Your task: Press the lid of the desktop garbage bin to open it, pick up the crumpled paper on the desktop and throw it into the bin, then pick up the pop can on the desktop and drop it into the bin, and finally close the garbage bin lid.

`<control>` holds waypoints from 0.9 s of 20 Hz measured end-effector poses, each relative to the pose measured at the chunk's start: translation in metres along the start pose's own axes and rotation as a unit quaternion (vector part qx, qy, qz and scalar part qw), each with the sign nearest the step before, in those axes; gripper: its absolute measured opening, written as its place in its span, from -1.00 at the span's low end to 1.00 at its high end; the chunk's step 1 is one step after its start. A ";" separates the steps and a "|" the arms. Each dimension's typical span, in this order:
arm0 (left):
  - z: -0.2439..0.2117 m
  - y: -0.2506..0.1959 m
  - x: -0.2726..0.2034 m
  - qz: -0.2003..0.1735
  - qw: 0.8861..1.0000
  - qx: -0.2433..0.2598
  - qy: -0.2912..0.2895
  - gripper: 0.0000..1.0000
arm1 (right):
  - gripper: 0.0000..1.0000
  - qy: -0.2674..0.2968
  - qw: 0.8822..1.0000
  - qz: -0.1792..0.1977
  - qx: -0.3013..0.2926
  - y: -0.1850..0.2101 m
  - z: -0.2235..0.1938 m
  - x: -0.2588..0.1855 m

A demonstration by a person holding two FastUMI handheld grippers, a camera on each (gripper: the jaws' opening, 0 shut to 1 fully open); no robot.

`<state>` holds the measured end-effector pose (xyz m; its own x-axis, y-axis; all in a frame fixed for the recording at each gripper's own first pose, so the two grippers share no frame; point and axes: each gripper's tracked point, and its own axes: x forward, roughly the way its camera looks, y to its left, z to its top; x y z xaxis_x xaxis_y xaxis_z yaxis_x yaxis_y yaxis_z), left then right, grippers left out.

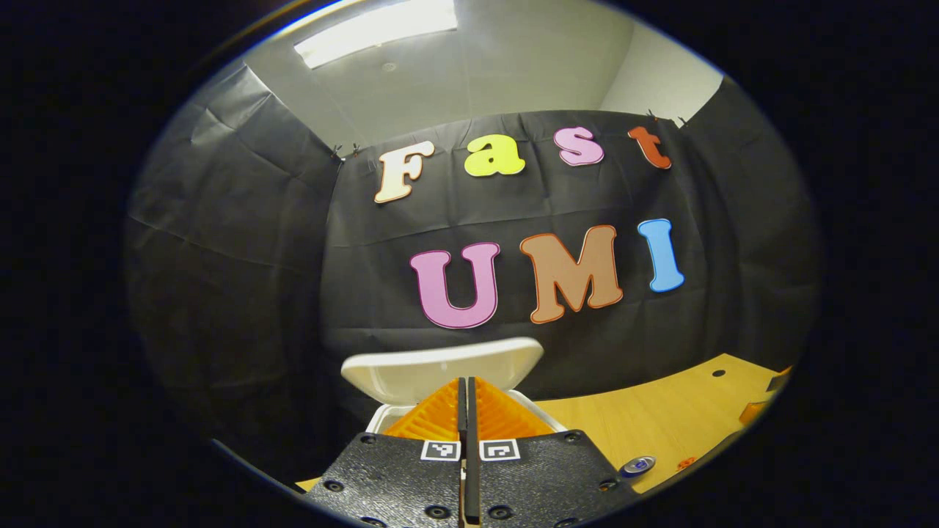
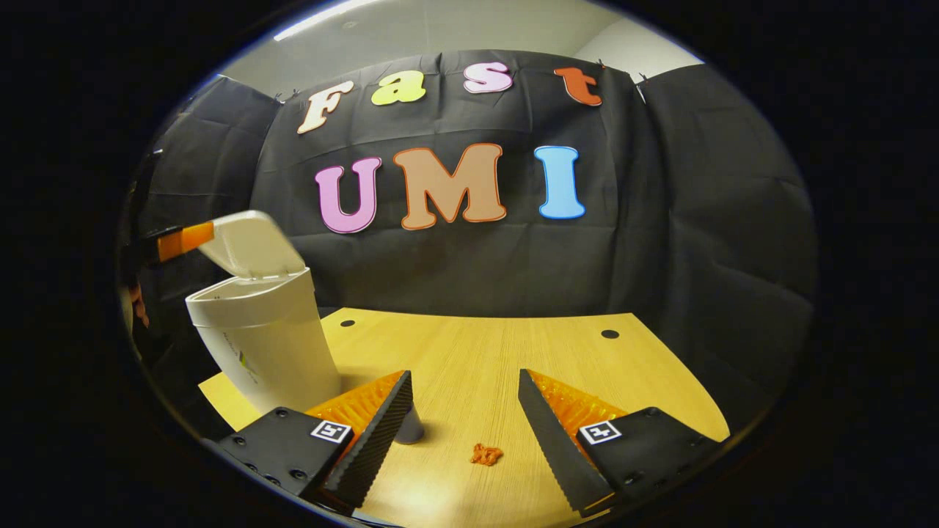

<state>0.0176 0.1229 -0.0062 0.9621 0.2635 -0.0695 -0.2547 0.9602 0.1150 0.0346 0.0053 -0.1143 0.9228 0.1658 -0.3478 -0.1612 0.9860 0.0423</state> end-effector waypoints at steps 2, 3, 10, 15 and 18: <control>0.002 -0.004 -0.007 -0.007 1.000 -0.013 -0.004 -1.00 | 0.94 0.018 1.000 -0.003 -0.006 -0.001 -0.015 0.011; 0.002 -0.007 -0.011 -0.012 1.000 -0.022 -0.008 -1.00 | 0.94 0.030 0.999 -0.003 -0.012 -0.001 -0.025 0.017; -0.004 -0.021 -0.035 -0.023 0.998 -0.051 -0.014 -1.00 | 0.94 0.164 0.986 0.025 -0.024 0.004 -0.101 0.065; -0.006 -0.035 -0.044 -0.045 0.998 -0.043 -0.014 -0.41 | 0.95 0.234 0.971 0.027 -0.035 -0.002 -0.144 0.088; 0.001 -0.027 -0.048 -0.034 0.998 -0.037 -0.032 0.99 | 0.95 0.263 0.963 0.026 -0.050 -0.004 -0.159 0.101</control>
<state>-0.0211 0.0838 -0.0049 0.9812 0.1926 -0.0103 -0.1921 0.9806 0.0390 0.0728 0.0152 -0.2986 0.6125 0.1567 -0.7747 -0.2588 0.9659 -0.0092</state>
